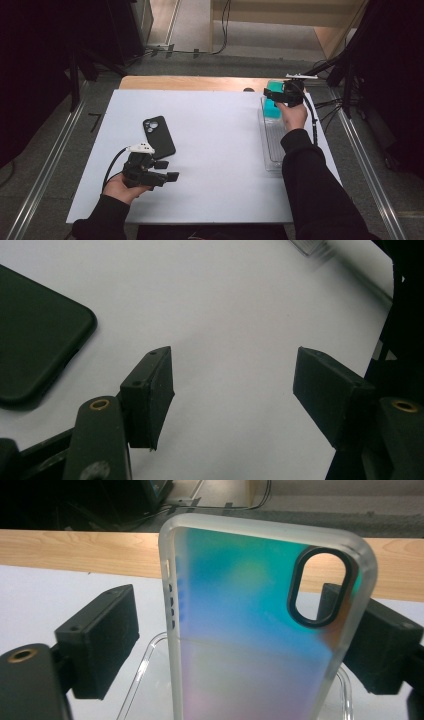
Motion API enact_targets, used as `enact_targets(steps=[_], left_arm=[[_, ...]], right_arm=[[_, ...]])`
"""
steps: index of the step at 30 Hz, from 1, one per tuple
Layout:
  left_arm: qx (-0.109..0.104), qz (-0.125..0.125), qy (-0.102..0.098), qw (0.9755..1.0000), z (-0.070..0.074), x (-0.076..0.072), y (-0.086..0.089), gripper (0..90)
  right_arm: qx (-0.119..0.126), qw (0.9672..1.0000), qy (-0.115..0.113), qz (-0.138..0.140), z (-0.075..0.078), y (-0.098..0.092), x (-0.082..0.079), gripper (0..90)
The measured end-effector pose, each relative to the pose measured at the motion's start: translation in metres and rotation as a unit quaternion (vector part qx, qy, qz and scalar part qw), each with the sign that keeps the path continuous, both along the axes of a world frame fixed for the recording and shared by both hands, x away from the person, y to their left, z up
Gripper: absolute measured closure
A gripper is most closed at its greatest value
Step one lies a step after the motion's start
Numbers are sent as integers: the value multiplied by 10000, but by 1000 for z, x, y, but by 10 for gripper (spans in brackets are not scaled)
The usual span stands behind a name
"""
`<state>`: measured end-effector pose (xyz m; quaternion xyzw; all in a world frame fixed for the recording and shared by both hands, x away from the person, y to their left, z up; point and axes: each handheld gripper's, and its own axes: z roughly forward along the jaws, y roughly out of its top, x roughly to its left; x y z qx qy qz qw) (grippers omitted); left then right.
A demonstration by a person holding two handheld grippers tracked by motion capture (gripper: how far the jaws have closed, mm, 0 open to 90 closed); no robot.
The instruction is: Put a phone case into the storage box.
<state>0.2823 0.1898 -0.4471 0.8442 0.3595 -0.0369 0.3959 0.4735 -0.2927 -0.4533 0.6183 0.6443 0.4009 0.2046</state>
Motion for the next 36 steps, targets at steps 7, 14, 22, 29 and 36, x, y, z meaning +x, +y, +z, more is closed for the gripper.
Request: enact_targets(steps=[7, 14, 22, 29, 36], left_arm=[[-38, 35, -8, 10000, 1, 0, 1, 329], [-16, -1, -2, 10000, 0, 1, 1, 329], [-59, 111, 6, 9999, 1, 3, 3, 329], [-141, 170, 18, 9998, 2, 5, 5, 329], [-130, 209, 80, 9997, 3, 9, 5, 329]], right_arm=[[-44, 9999, 116, 74, 2, -3, 2, 7], [-95, 9997, 187, 102, 5, -9, 0, 0], [-39, 9993, 279, 242, 18, -15, -11, 0], [-60, 9985, 463, 301, 32, -19, -27, 0], [75, 9959, 482, 757, 45, -4, -51, 0]])
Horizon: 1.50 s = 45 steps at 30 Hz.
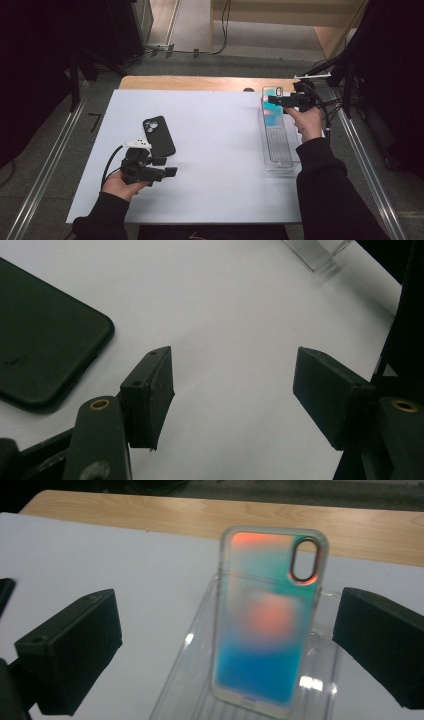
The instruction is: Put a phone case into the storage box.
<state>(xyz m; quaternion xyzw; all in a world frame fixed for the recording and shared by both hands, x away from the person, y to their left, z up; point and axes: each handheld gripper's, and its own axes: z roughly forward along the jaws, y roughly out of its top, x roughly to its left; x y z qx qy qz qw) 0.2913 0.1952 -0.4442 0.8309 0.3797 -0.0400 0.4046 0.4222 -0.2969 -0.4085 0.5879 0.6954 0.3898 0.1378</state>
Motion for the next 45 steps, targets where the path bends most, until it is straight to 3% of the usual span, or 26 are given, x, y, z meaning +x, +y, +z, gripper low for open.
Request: enact_targets(steps=[8, 19, 23, 27, 30, 34, 40, 45], left_arm=[[26, 63, 46, 10000, 1, 5, 2, 329], [41, 143, 90, 9998, 1, 11, 4, 329], [23, 150, 133, 9998, 1, 13, 4, 328], [18, 133, 113, 9998, 2, 13, 3, 328], [-9, 108, 90, 9999, 3, 13, 1, 329], [-33, 86, 42, 9999, 5, 12, -1, 329], [-92, 140, -19, 9999, 6, 10, -1, 329], [-17, 94, 94, 9999, 3, 10, -1, 296]], right_arm=[[131, 9983, 19, 573, 4, 21, -29, 0], [195, 9914, 0, 1297, 7, 45, -70, 0], [206, 9878, 7, 1543, 4, 50, -86, 57], [290, 9845, 35, 1728, 0, 53, -99, 59], [307, 9818, 30, 1874, -2, 54, -109, 137], [180, 9778, 53, 2085, -7, 59, -121, 193], [230, 9709, -20, 2385, -18, 62, -141, 223], [197, 9653, 30, 2602, -29, 64, -153, 232]])
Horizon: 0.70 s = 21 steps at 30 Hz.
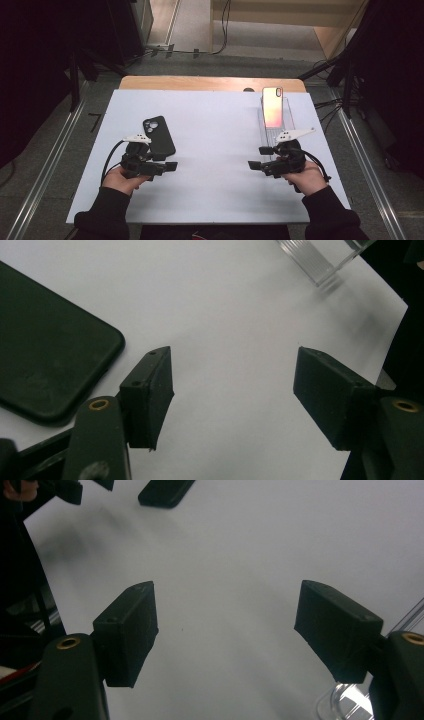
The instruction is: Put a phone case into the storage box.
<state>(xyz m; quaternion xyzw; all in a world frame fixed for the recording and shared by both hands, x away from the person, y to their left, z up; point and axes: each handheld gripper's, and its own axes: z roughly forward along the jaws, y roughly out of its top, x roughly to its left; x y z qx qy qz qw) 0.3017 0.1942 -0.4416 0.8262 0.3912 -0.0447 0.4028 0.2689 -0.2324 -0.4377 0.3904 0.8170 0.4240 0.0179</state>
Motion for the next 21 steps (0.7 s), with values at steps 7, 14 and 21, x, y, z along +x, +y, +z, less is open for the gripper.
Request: enact_targets(steps=[7, 14, 21], left_arm=[[-43, -73, 99, 9999, -3, 0, 4, 292], [-74, -77, 44, 9999, -2, -2, 4, 292], [-141, -95, 14, 9999, 0, -2, 4, 292]], right_arm=[[-22, 9997, 141, 193, -16, -4, -12, 234], [-200, 9987, 172, 435, -29, -5, -22, 234], [-185, 9985, 175, 482, -32, -8, -28, 233]])
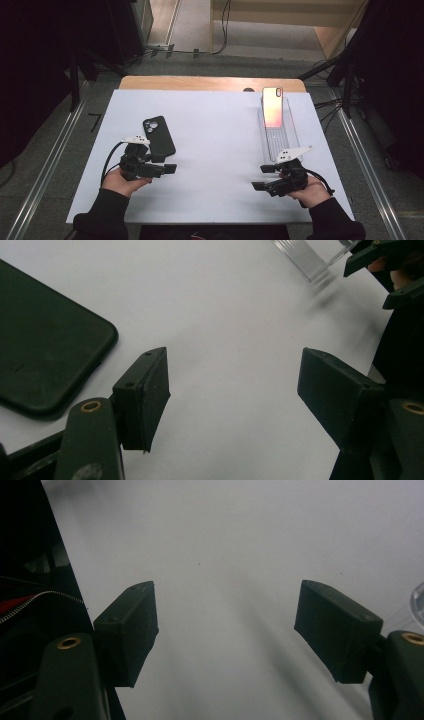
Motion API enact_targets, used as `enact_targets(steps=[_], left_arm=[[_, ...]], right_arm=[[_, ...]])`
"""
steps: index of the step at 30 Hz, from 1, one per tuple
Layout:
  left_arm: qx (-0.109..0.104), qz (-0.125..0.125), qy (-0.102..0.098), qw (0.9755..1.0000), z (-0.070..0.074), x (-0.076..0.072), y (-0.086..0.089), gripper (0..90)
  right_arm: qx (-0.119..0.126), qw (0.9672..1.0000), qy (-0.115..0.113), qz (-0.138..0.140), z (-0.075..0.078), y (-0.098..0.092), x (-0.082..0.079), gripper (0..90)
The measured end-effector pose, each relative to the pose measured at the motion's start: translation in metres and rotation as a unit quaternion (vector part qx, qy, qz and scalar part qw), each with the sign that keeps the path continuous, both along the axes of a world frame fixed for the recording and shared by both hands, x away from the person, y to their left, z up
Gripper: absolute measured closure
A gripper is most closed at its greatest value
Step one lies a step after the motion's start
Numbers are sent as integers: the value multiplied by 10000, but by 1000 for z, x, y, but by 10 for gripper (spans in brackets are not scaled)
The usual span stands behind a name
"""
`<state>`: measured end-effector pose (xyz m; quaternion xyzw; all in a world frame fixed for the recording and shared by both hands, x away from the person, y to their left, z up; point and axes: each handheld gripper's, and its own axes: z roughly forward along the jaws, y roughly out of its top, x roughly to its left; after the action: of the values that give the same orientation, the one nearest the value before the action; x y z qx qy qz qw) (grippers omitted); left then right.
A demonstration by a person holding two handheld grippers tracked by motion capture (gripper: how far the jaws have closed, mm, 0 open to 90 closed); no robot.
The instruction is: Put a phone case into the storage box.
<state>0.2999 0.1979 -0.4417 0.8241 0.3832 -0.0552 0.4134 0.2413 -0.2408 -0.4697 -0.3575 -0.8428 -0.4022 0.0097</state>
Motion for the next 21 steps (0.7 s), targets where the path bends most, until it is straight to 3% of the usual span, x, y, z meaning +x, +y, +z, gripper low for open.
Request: enact_targets(steps=[10, 16, 20, 21], left_arm=[[144, 46, -60, 9999, 2, 21, -6, 292], [118, 225, -55, 9997, -1, 39, -9, 292], [194, 405, 32, 9990, -4, 55, -14, 301], [177, 468, 143, 9986, -4, 60, -15, 334]], right_arm=[[-58, 9999, 68, -138, -1, -4, -3, 233], [-75, 9999, 46, -113, -1, -2, -2, 232], [-88, 9999, 31, -59, -2, -1, 0, 233], [-81, 9999, 37, -60, -2, -1, 1, 233]])
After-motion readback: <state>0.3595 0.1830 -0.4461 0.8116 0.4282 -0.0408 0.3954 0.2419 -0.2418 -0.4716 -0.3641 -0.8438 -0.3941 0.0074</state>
